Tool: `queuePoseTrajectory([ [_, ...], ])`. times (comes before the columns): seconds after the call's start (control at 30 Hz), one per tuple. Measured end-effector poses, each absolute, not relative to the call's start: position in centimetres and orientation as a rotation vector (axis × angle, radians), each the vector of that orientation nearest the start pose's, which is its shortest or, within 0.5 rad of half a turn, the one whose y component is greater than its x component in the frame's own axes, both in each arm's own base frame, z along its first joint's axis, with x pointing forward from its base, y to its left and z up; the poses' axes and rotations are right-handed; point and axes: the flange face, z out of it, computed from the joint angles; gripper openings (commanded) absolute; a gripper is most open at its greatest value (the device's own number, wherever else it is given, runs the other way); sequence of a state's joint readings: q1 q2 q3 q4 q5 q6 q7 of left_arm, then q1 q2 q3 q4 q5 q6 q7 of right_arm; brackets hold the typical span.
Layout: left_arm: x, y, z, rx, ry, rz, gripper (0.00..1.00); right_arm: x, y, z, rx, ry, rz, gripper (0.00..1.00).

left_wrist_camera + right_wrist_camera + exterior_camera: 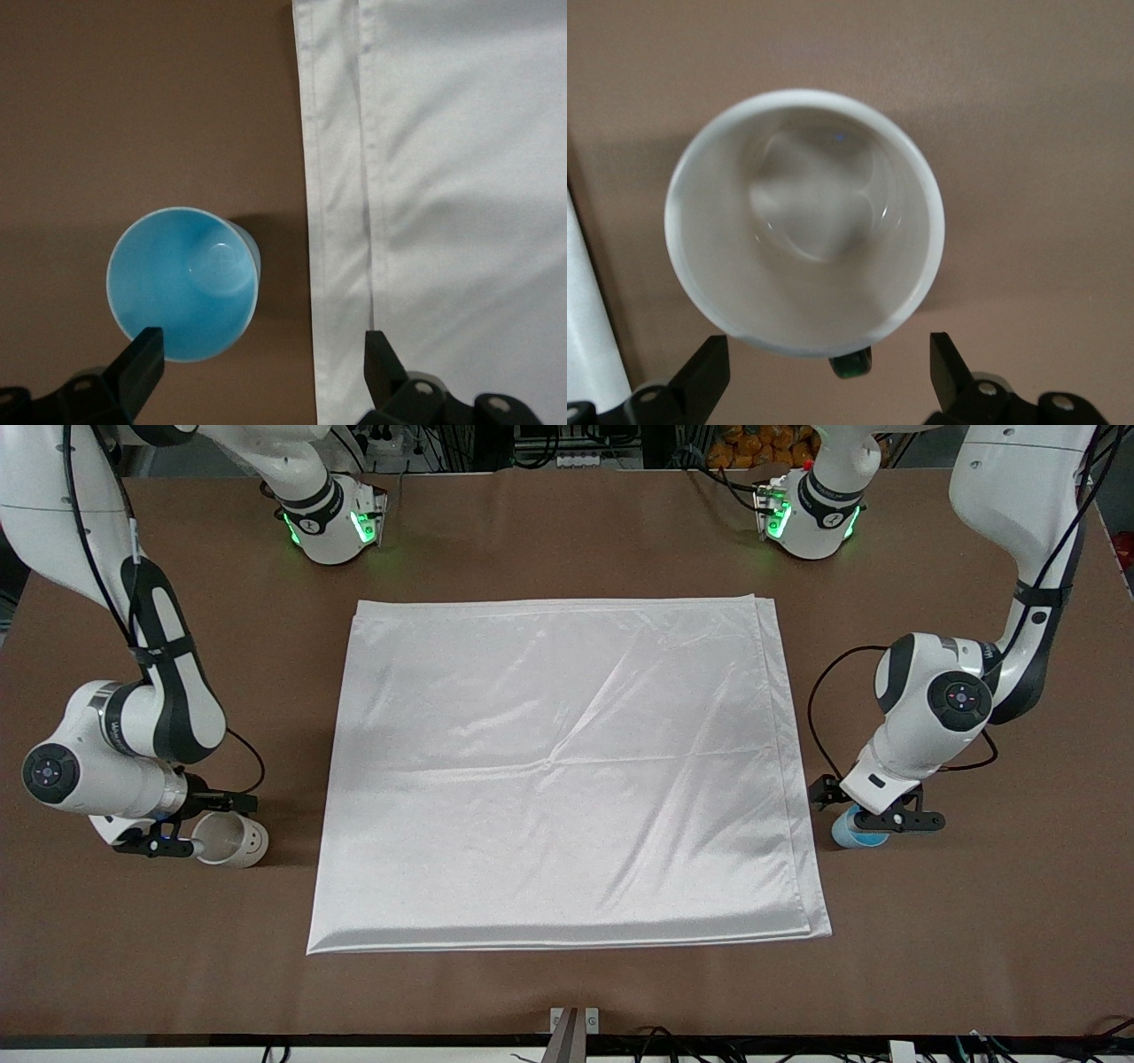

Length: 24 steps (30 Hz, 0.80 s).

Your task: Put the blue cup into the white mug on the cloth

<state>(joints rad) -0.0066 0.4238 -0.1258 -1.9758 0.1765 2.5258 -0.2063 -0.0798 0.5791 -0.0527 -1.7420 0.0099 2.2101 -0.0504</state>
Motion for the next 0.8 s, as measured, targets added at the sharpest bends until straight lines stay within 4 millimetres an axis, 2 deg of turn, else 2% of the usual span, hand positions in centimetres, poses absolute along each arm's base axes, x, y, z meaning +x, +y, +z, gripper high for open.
queuePoseTrajectory([
  [0.2,62.3,-7.4,25.7,-3.098,0.102,-0.226,1.00,65.9,-8.4,23.4,-3.151,0.127,0.125,1.00],
  [0.43,62.5,-7.2,24.6,-3.105,0.099,-0.245,1.00,66.3,-8.4,22.3,-3.152,0.128,0.106,1.00],
  [0.5,62.6,-7.2,24.3,-3.106,0.099,-0.247,1.00,66.4,-8.4,22.2,-3.152,0.127,0.107,0.97],
  [0.63,62.8,-7.4,23.8,-3.109,0.102,-0.245,1.00,66.5,-8.4,22.2,-3.153,0.128,0.096,0.83],
  [0.67,62.8,-7.4,23.6,-3.110,0.102,-0.244,1.00,66.6,-8.4,22.2,-3.154,0.127,0.093,0.78],
  [0.73,62.9,-7.5,23.3,-3.112,0.103,-0.245,1.00,66.6,-8.4,22.3,-3.154,0.128,0.089,0.61],
  [0.77,62.9,-7.5,23.2,-3.112,0.103,-0.245,1.00,66.7,-8.4,22.4,-3.154,0.128,0.087,0.56],
  [0.8,63.0,-7.5,23.0,-3.113,0.103,-0.245,0.95,66.7,-8.4,22.4,-3.154,0.128,0.086,0.53],
])
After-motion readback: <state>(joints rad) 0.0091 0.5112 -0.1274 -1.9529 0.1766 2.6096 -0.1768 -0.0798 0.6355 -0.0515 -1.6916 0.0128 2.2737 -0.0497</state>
